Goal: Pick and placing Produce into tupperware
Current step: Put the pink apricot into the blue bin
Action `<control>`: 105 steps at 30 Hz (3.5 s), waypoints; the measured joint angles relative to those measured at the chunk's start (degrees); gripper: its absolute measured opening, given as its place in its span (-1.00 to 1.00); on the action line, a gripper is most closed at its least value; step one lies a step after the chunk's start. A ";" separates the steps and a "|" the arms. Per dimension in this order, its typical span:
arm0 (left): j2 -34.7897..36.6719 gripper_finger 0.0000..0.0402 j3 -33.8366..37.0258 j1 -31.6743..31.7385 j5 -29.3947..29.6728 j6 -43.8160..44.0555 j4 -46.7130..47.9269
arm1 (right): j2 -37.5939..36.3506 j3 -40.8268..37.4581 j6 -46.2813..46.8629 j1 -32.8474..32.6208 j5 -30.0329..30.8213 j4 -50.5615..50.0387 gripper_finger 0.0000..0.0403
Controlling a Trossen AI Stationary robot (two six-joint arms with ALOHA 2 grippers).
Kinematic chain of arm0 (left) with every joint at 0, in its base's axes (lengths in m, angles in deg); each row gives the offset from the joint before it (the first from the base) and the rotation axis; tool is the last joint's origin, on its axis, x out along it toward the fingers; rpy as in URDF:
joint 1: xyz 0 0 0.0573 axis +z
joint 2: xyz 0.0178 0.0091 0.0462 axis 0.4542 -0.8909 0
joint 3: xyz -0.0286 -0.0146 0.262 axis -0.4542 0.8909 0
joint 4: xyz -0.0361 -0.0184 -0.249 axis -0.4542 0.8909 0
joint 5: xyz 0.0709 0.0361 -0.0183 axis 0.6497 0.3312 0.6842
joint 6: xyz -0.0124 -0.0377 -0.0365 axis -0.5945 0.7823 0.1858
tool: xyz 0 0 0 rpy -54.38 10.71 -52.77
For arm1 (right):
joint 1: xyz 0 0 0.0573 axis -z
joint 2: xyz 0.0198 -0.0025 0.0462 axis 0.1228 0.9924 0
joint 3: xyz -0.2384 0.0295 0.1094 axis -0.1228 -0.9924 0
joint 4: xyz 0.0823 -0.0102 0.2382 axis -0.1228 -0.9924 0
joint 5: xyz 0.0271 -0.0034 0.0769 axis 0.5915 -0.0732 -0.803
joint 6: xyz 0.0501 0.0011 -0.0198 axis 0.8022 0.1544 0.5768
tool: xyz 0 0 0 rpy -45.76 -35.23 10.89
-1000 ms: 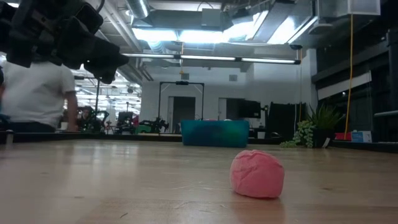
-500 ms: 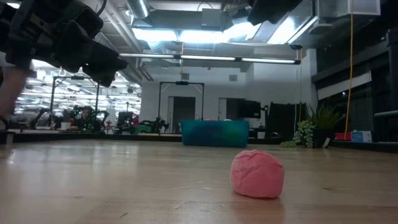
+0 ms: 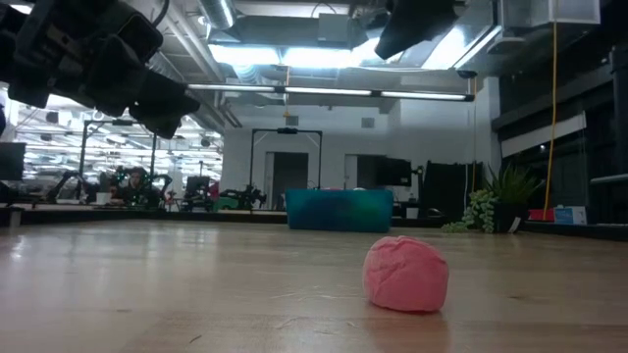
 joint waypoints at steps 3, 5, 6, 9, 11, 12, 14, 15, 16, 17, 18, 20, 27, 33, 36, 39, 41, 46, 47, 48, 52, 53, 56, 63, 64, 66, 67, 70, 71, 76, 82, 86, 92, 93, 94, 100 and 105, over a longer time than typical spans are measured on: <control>-0.01 -0.38 0.00 0.00 0.00 0.00 0.28 | 0.20 0.00 -0.22 0.00 -0.02 1.00 0.40; -0.01 -0.38 0.00 0.00 0.00 0.00 0.33 | 0.62 -0.01 -0.69 -0.35 -0.03 1.67 0.40; -0.01 -0.38 0.00 0.00 0.00 0.00 0.33 | 1.07 -0.02 -1.01 -0.51 -0.03 2.36 0.39; 0.00 -0.38 0.00 0.00 0.02 0.00 0.35 | 2.31 -0.02 -2.09 -1.27 -0.15 3.39 0.37; -0.02 -0.38 0.00 0.00 0.02 0.00 0.59 | 2.93 -0.02 -3.16 -2.00 -0.20 4.07 0.36; 0.00 -0.38 0.00 0.00 0.02 0.00 0.62 | 3.18 -0.02 -3.63 -2.21 -0.20 4.22 0.36; 0.00 -0.38 0.00 0.00 0.02 0.00 0.80 | 3.30 -0.04 -3.82 -2.69 -0.17 4.08 0.36; -0.02 -0.38 0.00 0.00 0.02 0.02 0.88 | 3.29 -0.04 -3.42 -2.85 -0.09 4.27 0.36; 0.00 -0.38 0.00 0.00 0.02 0.00 0.88 | 3.28 -0.04 -2.65 -2.98 -0.07 4.48 0.36; 0.00 -0.38 0.00 0.00 0.02 0.00 0.88 | 3.28 -0.04 -2.36 -3.07 -0.07 4.73 0.36; 0.00 -0.38 0.00 0.00 0.02 0.00 0.88 | 3.28 -0.04 -2.19 -3.19 -0.06 5.22 0.36; 0.00 -0.38 0.00 0.00 0.02 0.00 0.91 | 3.68 0.00 -2.06 -3.39 0.00 6.18 0.36; -0.02 -0.38 0.00 0.00 0.02 0.00 1.75 | 8.59 -0.01 -2.57 -3.45 -0.10 7.27 0.36; 0.00 -0.38 0.00 0.00 0.02 0.00 1.99 | 13.46 4.95 -2.60 -3.65 -0.31 4.69 0.36; 0.00 -0.38 0.00 0.00 0.04 0.00 2.01 | 16.31 8.51 -2.99 -4.02 -0.55 1.65 0.36; 0.00 -0.38 0.00 0.00 0.02 0.00 2.06 | 18.82 11.47 -2.85 -4.23 -0.61 -1.78 0.36; 0.00 -0.38 0.00 0.00 0.04 0.02 2.03 | 20.27 13.06 -2.00 -4.41 -0.61 -2.99 0.36; 0.00 -0.38 0.00 -0.02 0.04 0.02 2.04 | 23.87 16.01 -1.04 -5.26 -0.62 -3.73 0.36; -0.02 -0.38 0.00 -0.02 0.03 0.02 2.08 | 24.46 16.60 -1.03 -5.39 -0.66 -3.61 0.36; 0.00 -0.38 0.00 -0.02 0.04 0.03 2.08 | 24.84 16.84 -1.03 -5.59 -0.68 -3.37 0.36; 0.00 -0.38 0.00 -0.02 0.04 0.10 2.06 | 25.77 16.82 0.41 -5.84 -0.73 -3.86 0.36; 0.00 -0.38 0.00 -0.02 0.04 0.12 2.07 | 25.79 16.81 0.96 -5.89 -0.71 -4.13 0.36; -0.01 -0.38 0.00 -0.02 0.04 0.17 2.23 | 25.75 16.81 2.23 -5.86 -0.63 -4.08 0.36; 0.00 -0.38 0.00 -0.02 0.02 0.20 2.32 | 25.70 15.05 2.63 -5.89 -0.53 -3.58 0.36; 0.00 -0.38 0.00 -0.02 0.02 0.20 2.35 | 25.70 14.57 3.32 -5.88 -0.52 -3.10 0.36; 0.00 -0.38 0.00 -0.02 0.02 0.20 2.39 | 25.70 13.77 3.94 -5.86 -0.52 -1.59 0.36; 0.00 -0.38 0.00 -0.02 0.02 0.20 2.39 | 25.70 13.43 4.21 -5.86 -0.52 -0.86 0.36; 0.00 -0.38 0.00 -0.02 0.04 0.20 2.39 | 25.70 12.60 4.83 -5.88 -0.50 0.97 0.36; 0.00 -0.38 0.00 -0.02 0.03 0.20 2.40 | 25.70 12.44 4.90 -5.88 -0.50 1.41 0.36; 0.00 -0.38 0.00 -0.02 0.03 0.20 2.39 | 25.70 11.56 4.87 -5.88 -0.50 1.69 0.36; 0.00 -0.38 0.00 0.00 0.04 0.20 2.39 | 26.07 11.45 4.85 -5.88 -0.50 1.89 0.36; 0.00 -0.38 0.00 0.00 0.04 0.20 2.43 | 26.12 11.45 4.85 -5.88 -0.52 2.23 0.34; 0.00 -0.38 0.00 0.00 0.04 0.20 2.56 | 26.12 11.45 4.83 -5.86 -2.86 2.52 0.19; 0.00 -0.38 0.00 0.00 0.02 0.20 2.60 | 26.12 11.45 4.83 -5.86 -2.97 2.56 0.14; 0.00 -0.38 0.00 0.00 0.03 0.20 2.65 | 26.12 11.45 4.83 -5.86 -3.01 2.57 0.10; 0.00 -0.38 0.00 0.00 0.02 0.20 2.82 | 26.12 11.45 4.83 -5.86 -3.61 2.53 -0.20; 0.00 -0.38 0.00 0.00 0.04 0.20 2.82 | 26.12 11.45 4.91 -5.86 -3.61 2.55 -0.43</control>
